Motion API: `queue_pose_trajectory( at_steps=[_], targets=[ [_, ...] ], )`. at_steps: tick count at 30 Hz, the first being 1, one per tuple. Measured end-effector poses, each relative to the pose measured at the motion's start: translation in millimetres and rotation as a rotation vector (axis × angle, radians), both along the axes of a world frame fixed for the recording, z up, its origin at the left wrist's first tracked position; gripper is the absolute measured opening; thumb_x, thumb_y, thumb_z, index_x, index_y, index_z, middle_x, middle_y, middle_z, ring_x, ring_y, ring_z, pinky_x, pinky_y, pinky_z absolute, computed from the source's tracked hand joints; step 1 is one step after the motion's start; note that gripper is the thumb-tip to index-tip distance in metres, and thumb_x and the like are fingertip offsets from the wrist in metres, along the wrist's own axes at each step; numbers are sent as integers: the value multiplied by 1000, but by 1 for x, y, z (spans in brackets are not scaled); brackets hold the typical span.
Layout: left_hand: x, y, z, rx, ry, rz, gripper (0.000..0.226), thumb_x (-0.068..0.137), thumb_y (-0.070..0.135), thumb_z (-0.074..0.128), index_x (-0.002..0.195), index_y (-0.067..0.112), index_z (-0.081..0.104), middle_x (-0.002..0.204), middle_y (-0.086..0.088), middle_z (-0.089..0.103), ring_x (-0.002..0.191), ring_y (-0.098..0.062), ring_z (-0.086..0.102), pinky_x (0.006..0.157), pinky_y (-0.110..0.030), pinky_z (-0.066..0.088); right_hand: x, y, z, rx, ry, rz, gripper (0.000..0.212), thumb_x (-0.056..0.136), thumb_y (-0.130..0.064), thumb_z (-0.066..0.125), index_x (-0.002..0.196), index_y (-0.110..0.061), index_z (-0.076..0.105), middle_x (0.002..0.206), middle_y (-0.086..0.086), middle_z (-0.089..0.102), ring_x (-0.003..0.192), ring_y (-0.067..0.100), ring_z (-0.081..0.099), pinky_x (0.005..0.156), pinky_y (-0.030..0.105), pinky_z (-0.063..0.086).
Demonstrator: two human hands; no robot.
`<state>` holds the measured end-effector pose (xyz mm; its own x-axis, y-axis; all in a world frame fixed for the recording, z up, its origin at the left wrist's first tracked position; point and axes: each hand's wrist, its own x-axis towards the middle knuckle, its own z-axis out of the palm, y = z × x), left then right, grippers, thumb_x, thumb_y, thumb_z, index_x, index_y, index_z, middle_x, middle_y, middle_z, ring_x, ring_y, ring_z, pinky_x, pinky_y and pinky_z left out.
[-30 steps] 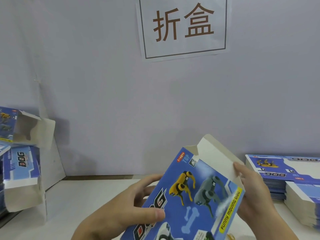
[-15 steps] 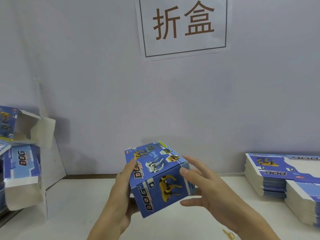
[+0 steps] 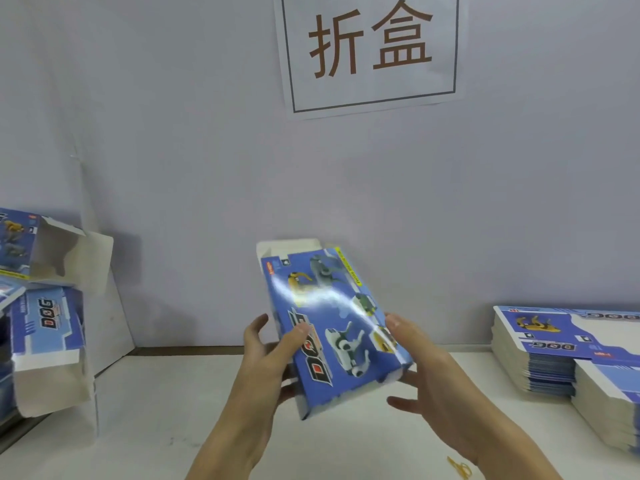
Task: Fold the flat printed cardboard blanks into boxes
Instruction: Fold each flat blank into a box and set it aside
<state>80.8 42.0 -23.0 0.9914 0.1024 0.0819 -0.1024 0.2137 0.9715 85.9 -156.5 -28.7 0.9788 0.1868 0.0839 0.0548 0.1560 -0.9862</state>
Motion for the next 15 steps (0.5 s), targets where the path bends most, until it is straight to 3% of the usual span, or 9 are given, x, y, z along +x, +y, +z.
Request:
queue_pose_trajectory(
  at_steps=[3, 5, 7, 11, 15],
  targets=[
    [-3, -1, -2, 29, -109, -89, 93, 54, 44, 96, 132, 36, 45, 118, -7, 68, 93, -24, 74, 66, -31, 60, 2, -2, -2, 23, 11, 12, 92, 57, -63, 84, 138, -45, 45, 131, -10, 63, 119, 26, 63, 106, 57, 42],
    [-4, 1, -4, 78, -190, -160, 76, 55, 44, 88, 123, 43, 55, 121, -2, 66, 104, -27, 71, 74, -38, 61, 3, -6, -2, 72, 10, 61, 83, 59, -49, 85, 134, -30, 54, 123, 5, 70, 110, 33, 68, 100, 56, 49],
    [-5, 5, -4, 107, -252, -203, 68, 56, 40, 85, 118, 45, 59, 124, -1, 65, 111, -32, 67, 82, -49, 60, 1, -10, -3, 101, -14, 104, 76, 59, -39, 83, 129, -23, 57, 118, 10, 72, 105, 35, 70, 91, 53, 56],
    [-6, 11, -4, 100, -306, -236, 72, 57, 35, 87, 123, 42, 58, 129, -6, 63, 120, -35, 62, 94, -58, 54, 1, -14, -3, 149, -52, 76, 81, 62, -23, 85, 135, -32, 51, 127, 12, 66, 107, 38, 69, 88, 58, 56],
    [-4, 10, -6, 51, -288, -248, 86, 49, 48, 94, 127, 49, 58, 131, 1, 64, 120, -28, 63, 90, -50, 58, 0, -11, -1, 129, -84, 22, 88, 58, -32, 92, 135, -34, 50, 127, 9, 67, 106, 34, 70, 89, 59, 55]
  ],
)
